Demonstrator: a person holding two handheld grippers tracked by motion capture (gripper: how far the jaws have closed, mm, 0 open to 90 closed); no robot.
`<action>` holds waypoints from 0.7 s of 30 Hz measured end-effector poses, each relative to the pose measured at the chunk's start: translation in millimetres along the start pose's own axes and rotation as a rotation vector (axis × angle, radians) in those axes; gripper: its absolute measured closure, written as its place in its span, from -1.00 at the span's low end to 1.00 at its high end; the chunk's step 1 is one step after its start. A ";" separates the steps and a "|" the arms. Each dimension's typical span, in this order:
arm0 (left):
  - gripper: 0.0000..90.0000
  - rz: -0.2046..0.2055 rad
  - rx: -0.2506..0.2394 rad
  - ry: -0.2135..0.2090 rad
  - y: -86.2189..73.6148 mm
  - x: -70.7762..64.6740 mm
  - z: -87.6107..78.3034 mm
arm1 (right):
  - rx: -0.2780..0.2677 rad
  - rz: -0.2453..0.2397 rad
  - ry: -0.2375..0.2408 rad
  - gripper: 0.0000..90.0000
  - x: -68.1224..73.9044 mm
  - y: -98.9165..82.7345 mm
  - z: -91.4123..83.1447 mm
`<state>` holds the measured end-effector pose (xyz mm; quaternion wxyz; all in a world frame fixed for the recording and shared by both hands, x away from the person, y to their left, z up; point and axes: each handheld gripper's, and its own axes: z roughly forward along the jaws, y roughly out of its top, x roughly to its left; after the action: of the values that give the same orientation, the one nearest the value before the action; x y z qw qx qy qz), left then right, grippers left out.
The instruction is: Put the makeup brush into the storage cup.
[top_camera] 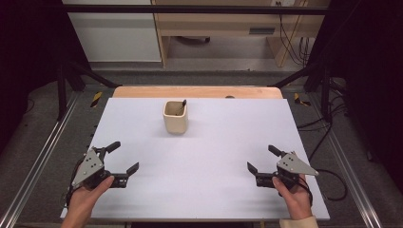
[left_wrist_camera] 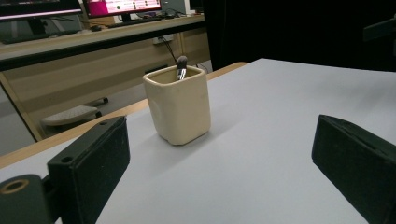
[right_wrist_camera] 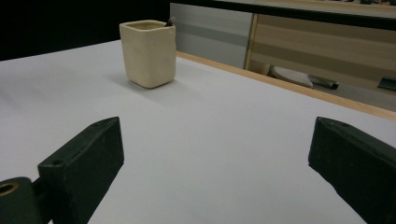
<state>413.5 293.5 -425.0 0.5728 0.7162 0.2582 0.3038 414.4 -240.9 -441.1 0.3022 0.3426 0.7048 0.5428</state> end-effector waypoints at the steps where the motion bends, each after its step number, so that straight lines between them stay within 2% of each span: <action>1: -0.91 0.007 0.002 0.006 -1.8 0.1 0.3 | 0.000 -0.001 -0.001 -0.92 -0.7 -0.3 -0.6; 8: -0.90 0.007 -0.021 0.035 -11.2 1.6 4.5 | -0.018 0.011 -0.020 -0.91 -7.0 -1.4 -3.7; 9: -0.90 0.023 -0.036 0.040 -13.1 2.7 6.5 | -0.020 0.013 -0.021 -0.91 -7.5 -1.7 -3.8; 10: -0.90 0.015 -0.027 0.039 -14.6 2.0 6.8 | -0.024 0.012 -0.024 -0.91 -8.9 -2.2 -4.1; 11: -0.90 0.029 -0.035 0.043 -15.9 3.0 8.1 | -0.023 0.015 -0.026 -0.91 -9.6 -2.6 -4.4; 12: -0.90 0.014 -0.031 0.041 -17.9 2.4 8.4 | -0.027 0.017 -0.028 -0.91 -10.7 -3.3 -4.6; 13: -0.90 0.017 -0.031 0.040 -19.6 2.4 8.9 | -0.030 0.019 -0.032 -0.91 -11.6 -3.9 -5.0; 14: -0.90 0.037 -0.035 0.042 -20.5 3.3 9.5 | -0.035 0.024 -0.035 -0.91 -12.5 -4.8 -5.2; 21: -0.91 0.038 -0.065 0.045 -22.7 -0.9 1.2 | -0.054 0.046 -0.077 -0.92 -18.1 -12.8 -6.0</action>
<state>413.2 296.8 -447.5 0.5838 0.6950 0.2473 0.3391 418.2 -261.2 -451.2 0.3256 0.3708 0.6697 0.5549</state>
